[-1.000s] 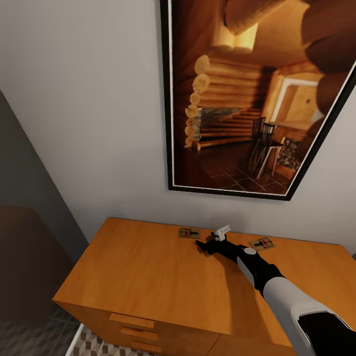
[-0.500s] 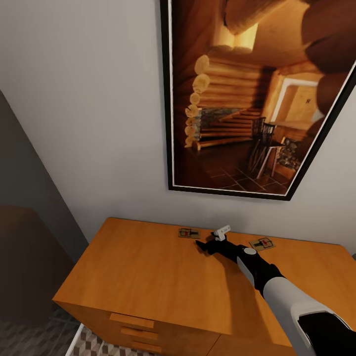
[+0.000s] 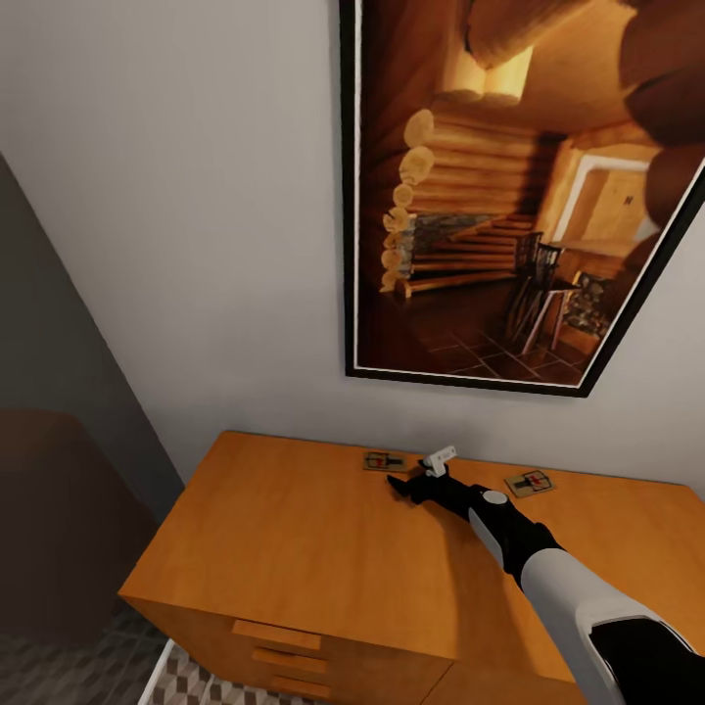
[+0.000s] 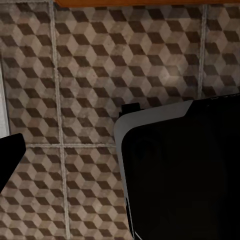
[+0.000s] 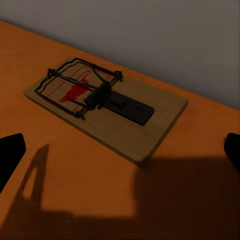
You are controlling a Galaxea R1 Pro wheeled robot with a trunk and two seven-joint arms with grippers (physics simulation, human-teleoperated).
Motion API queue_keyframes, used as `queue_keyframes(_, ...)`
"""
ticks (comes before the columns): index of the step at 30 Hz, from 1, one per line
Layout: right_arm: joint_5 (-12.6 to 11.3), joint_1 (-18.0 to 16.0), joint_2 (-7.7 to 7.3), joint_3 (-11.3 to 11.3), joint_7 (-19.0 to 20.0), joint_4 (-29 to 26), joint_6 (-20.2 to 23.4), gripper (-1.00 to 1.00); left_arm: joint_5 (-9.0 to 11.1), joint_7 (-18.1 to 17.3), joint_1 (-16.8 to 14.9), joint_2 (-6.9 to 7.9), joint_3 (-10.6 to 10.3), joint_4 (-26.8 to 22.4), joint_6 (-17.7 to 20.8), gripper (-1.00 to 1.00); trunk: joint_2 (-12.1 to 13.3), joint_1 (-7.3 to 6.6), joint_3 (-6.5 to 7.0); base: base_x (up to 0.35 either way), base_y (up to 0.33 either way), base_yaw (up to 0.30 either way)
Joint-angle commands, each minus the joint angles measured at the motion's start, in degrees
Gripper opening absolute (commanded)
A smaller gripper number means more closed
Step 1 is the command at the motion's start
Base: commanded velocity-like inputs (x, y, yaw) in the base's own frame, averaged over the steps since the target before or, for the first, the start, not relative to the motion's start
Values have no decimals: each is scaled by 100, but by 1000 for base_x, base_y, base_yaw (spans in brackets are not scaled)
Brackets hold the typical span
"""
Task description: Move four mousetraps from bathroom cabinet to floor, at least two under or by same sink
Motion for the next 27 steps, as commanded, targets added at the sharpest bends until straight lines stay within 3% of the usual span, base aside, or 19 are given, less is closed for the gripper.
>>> queue_keyframes(1,41,-1,-2,72,6,67,-34,100,56,-24,-10,-4,-48,23,-35,100,-8,4,-12,0,23,0)
queue_keyframes(27,60,-2,0,96,2,58,-31,100,55,-24,-10,-4,-48,23,-36,100,-8,4,-12,0,3,0)
